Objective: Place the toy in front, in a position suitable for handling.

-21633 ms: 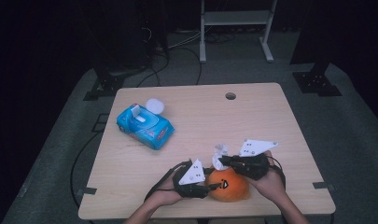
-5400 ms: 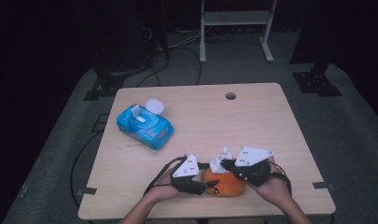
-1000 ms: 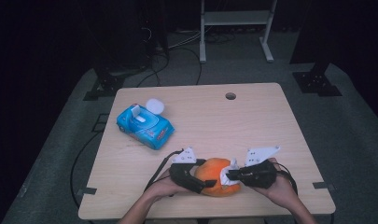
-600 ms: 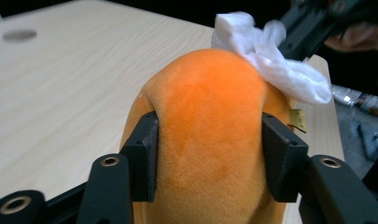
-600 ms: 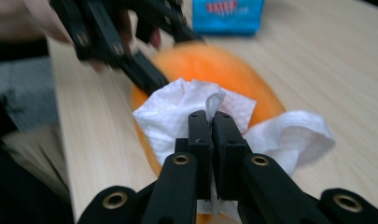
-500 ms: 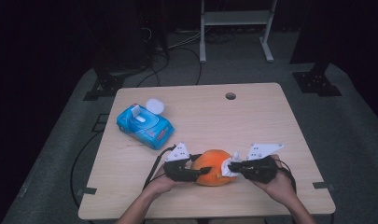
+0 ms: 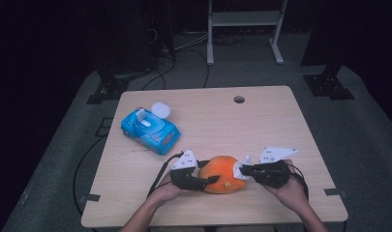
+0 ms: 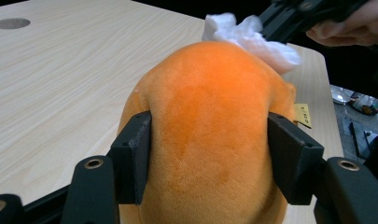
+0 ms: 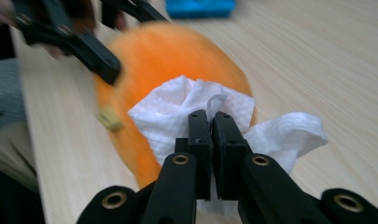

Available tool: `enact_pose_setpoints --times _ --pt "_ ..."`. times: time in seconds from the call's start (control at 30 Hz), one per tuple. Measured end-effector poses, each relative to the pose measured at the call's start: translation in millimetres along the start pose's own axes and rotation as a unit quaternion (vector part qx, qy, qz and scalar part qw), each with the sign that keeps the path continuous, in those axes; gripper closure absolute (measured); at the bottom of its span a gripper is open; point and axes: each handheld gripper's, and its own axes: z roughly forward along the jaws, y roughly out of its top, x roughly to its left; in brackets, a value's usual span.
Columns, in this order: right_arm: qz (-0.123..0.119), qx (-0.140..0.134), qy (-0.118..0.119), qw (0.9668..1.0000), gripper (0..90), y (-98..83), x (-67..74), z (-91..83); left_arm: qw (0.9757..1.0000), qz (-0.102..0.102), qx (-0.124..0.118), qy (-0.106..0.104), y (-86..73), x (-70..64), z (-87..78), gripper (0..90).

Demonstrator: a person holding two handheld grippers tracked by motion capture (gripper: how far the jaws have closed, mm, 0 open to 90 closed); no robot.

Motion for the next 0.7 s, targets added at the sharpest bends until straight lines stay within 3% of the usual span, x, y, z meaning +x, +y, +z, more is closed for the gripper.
enact_pose_setpoints --times 0.07,0.17,0.23,0.37,0.43,0.57,0.67,0.7 --pt "0.014 0.001 -0.009 0.9999 86.4 -4.4 -4.3 -3.9 1.0 0.006 0.001 0.002 1.1 -1.7 1.1 37.1" --pt "0.023 -0.037 0.0 0.999 86.4 2.9 -1.2 -10.0 0.9999 0.016 0.002 0.002 3.1 -6.7 4.5 36.6" --pt "0.017 -0.053 0.007 0.9984 86.3 11.1 4.3 -8.8 0.9997 0.023 0.004 0.0 4.4 -10.0 6.1 35.5" --pt "0.005 -0.024 0.015 0.9996 86.2 8.2 6.9 4.8 0.9998 0.018 0.006 -0.01 6.4 -9.0 2.9 24.3" --pt "0.013 -0.022 0.019 0.9995 86.1 4.8 4.1 3.7 0.9999 0.009 -0.001 -0.013 8.0 -7.1 -0.5 20.1" --pt "0.02 -0.02 0.011 0.9995 86.1 1.1 0.8 -1.3 0.9998 -0.003 0.014 -0.017 5.9 -2.5 -4.1 14.3" --pt "0.022 -0.019 0.01 0.9995 86.1 0.0 -0.6 -2.3 0.9992 -0.007 0.032 -0.023 -0.5 -1.7 -1.7 13.9" --pt "0.022 -0.019 0.011 0.9995 86.1 -0.1 -0.6 -1.9 0.9992 -0.007 0.03 -0.025 -1.4 -2.0 -1.7 19.3"
